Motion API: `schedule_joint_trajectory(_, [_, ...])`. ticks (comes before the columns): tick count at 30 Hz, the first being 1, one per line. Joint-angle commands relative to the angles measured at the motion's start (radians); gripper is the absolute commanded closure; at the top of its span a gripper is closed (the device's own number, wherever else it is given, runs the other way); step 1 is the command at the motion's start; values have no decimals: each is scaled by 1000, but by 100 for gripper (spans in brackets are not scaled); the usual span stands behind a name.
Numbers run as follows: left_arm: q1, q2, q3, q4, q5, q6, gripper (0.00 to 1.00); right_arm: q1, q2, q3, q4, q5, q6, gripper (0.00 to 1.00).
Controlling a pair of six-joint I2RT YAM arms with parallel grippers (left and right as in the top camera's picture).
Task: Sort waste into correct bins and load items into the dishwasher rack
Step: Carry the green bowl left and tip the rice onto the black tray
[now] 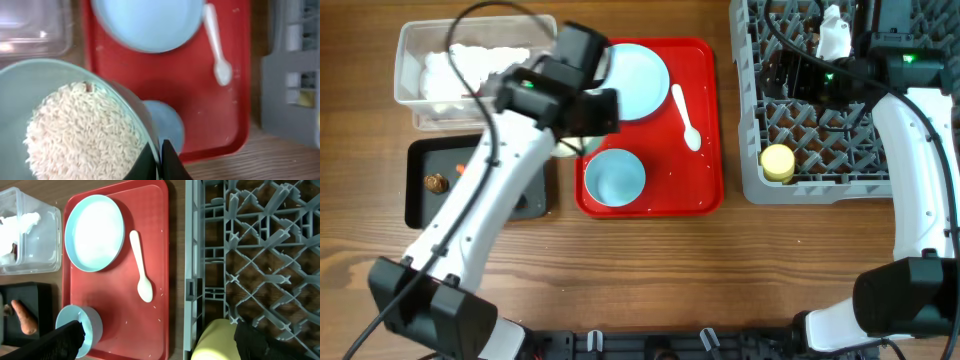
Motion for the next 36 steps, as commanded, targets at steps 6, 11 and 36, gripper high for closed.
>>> schedule_joint_trajectory(6, [311,-14,-73,-89,176,1,96,2,13,8,-1,9,-10,0])
schedule_joint_trajectory(11, [460,-14,-219,0,447,120,96,2,13,8,-2,9,-6,0])
schedule_joint_trajectory(36, [941,3,-280,-160,1144,628,96,2,13,8,-32,6,-33,0])
